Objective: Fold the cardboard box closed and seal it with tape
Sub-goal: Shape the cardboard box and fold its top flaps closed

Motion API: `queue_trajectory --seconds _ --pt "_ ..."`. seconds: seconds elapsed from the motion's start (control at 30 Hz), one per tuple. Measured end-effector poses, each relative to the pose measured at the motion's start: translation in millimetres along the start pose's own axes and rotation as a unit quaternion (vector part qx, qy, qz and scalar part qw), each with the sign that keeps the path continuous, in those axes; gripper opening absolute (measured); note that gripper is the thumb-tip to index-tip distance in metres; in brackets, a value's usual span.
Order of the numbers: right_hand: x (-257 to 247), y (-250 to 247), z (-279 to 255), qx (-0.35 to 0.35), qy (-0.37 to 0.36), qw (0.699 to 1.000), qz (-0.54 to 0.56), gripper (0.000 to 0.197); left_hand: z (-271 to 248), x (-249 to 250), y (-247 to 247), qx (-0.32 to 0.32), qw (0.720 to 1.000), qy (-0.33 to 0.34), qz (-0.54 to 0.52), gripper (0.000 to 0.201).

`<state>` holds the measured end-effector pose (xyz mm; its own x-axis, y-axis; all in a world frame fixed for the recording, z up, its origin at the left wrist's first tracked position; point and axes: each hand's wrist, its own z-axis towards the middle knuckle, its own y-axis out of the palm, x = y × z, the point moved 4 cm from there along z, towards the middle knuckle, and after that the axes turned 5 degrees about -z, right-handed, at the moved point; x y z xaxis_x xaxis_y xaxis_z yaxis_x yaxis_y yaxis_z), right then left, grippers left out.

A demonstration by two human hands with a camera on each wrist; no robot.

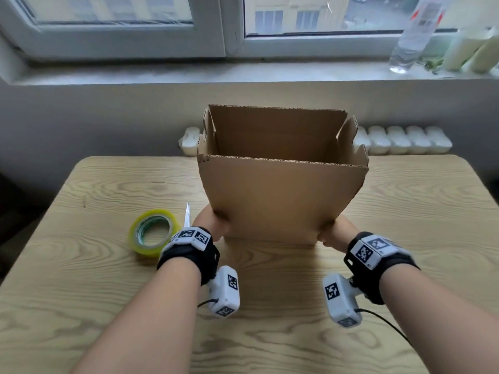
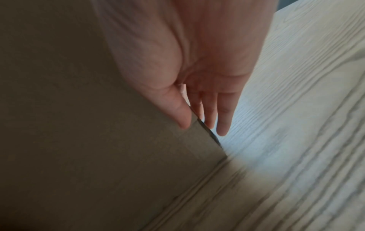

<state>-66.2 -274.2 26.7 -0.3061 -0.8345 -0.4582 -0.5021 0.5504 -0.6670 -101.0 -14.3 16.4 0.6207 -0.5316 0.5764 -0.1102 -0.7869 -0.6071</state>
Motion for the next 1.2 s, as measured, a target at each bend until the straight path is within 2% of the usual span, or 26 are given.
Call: queue_trajectory --seconds 0.03,0.1,0.2,0.27,0.4,0.53,0.63,0.67,0.7,0.8,0.87,0.9,0.97,1.0,1.2 --pt "-0.2 1.1 -0.2 0.004 -0.016 0.999 -0.028 0.039 -0.3 -1.2 2.0 -0.009 1.0 0.007 0.023 0.021" --pt "0.6 3.6 2.2 0.009 -0.029 0.999 -0.04 0.039 -0.4 -1.9 2.5 -0.005 0.999 0.021 0.032 0.024" --pt "-1.3 4.6 -3.2 -0.004 -0.034 0.999 -0.042 0.027 -2.1 -1.7 3.4 0.0 1.0 0.019 0.019 0.008" --pt "-2.6 1.8 -7.1 -0.002 -0.043 0.999 -0.027 0.019 -3.7 -2.5 2.5 0.001 1.0 0.013 -0.005 0.014" --pt "-8.4 -7.4 -21.3 0.013 -0.079 0.996 0.038 0.023 -13.6 4.4 -9.0 0.016 0.999 0.026 0.017 0.008" --pt "-11.7 -15.5 -38.1 0.017 -0.095 0.994 0.051 0.003 -30.0 17.4 -25.0 0.029 0.997 0.038 0.054 0.007" --pt "-11.1 -19.9 -46.0 0.013 -0.094 0.992 0.08 0.004 -44.8 20.6 -35.3 0.03 0.999 0.013 0.008 0.005" --pt "-10.9 -21.2 -48.7 0.009 -0.089 0.991 0.102 0.005 -48.0 19.7 -37.0 0.019 1.0 0.004 -0.02 0.002" --pt "-9.8 -21.8 -49.7 0.005 -0.082 0.989 0.122 0.008 -50.3 19.0 -38.0 0.008 0.999 -0.006 -0.041 0.009" --pt "-4.2 -22.6 -52.7 -0.007 -0.065 0.991 0.119 0.018 -45.9 12.2 -36.0 -0.01 0.997 -0.019 -0.069 0.052" --pt "-0.4 -22.2 -55.7 -0.009 -0.058 0.992 0.111 0.035 -41.5 6.7 -31.8 -0.019 0.996 -0.021 -0.089 0.075" --pt "1.4 -22.0 -57.2 -0.012 -0.055 0.991 0.119 0.048 -42.0 5.7 -30.1 -0.026 0.995 -0.021 -0.097 0.08" --pt "5.1 -20.6 -58.6 -0.016 -0.049 0.989 0.142 0.07 -41.8 2.2 -27.0 -0.044 0.993 -0.022 -0.105 0.08" --pt "6.6 -19.7 -58.8 -0.016 -0.046 0.988 0.147 0.075 -42.4 0.6 -26.2 -0.054 0.993 -0.019 -0.108 0.077" --pt "13.3 -18.5 -64.9 -0.013 -0.021 0.987 0.158 0.07 -57.3 -6.0 -24.2 -0.093 0.989 -0.002 -0.114 0.073"
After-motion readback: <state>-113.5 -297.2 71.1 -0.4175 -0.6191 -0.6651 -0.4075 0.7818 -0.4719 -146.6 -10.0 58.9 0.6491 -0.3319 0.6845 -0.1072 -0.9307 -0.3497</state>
